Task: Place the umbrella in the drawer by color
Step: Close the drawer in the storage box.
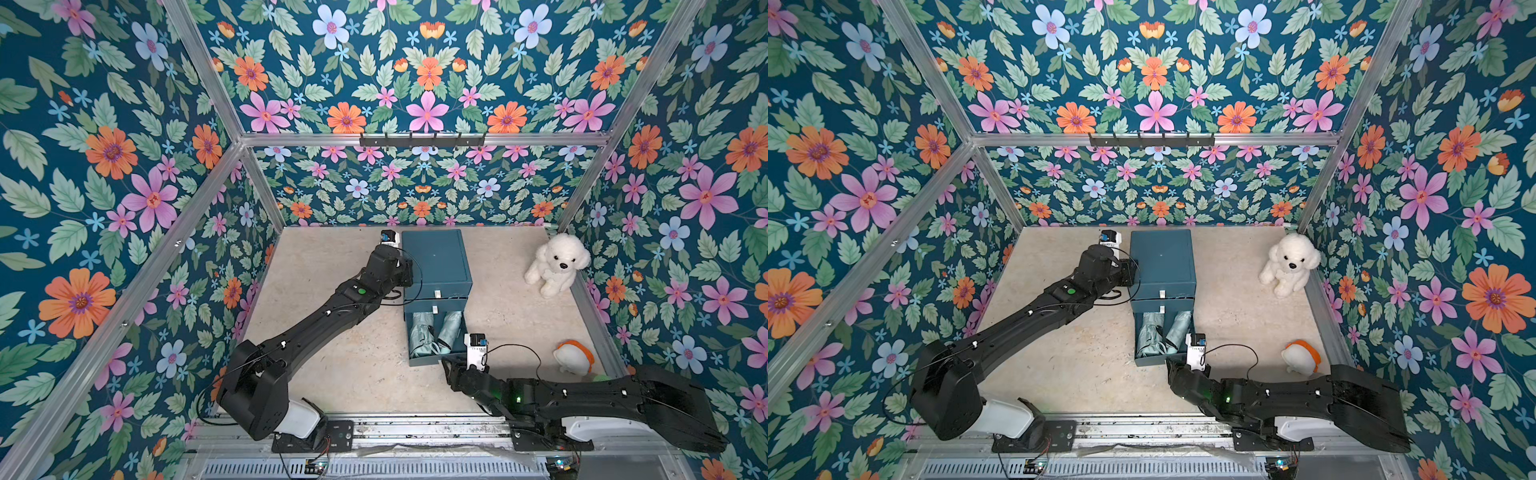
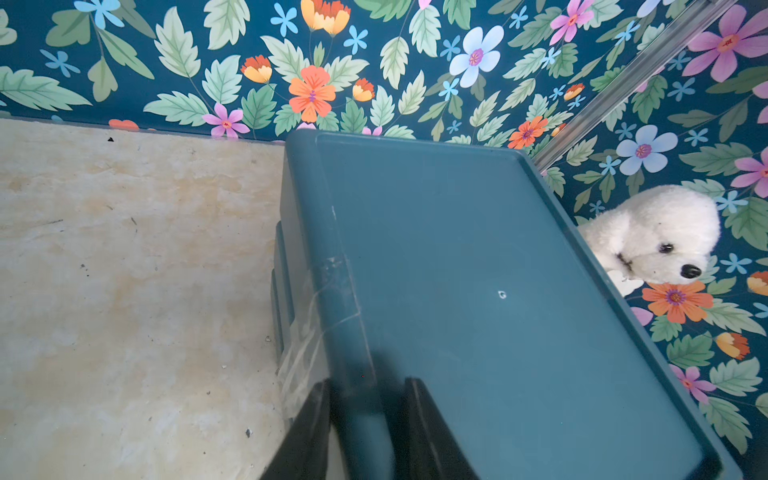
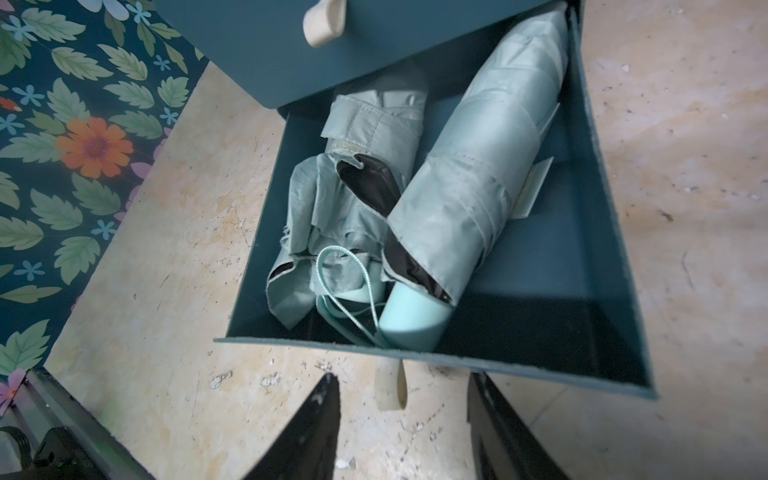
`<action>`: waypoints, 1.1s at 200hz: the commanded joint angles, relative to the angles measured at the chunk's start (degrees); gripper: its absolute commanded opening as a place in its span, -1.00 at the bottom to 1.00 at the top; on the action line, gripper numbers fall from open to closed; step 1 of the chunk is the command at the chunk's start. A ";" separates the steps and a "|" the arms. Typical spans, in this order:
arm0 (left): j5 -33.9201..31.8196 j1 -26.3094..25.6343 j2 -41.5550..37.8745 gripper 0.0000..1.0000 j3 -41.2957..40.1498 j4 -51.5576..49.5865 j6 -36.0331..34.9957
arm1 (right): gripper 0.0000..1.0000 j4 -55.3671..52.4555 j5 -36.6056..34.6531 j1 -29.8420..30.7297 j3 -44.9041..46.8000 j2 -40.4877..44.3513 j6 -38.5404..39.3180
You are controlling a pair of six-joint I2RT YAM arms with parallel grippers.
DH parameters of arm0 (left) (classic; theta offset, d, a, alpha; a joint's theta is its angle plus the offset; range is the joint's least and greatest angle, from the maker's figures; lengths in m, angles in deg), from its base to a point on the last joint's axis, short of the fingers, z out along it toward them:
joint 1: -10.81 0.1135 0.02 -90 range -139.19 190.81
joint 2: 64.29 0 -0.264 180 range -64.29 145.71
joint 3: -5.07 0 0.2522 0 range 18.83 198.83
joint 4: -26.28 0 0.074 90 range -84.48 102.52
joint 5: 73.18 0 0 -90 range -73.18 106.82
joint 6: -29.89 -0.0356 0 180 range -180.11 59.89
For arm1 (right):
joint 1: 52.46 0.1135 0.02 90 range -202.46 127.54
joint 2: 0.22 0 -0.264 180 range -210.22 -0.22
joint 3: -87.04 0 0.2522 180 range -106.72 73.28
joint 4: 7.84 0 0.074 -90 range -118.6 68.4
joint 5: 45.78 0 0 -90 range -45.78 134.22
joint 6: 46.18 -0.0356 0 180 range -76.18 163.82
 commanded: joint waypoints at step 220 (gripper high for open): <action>4.21 -1.91 -1.36 -0.46 -3.49 -12.92 -5.93 | 0.05 21.49 0.91 -10.59 -3.57 -13.89 10.76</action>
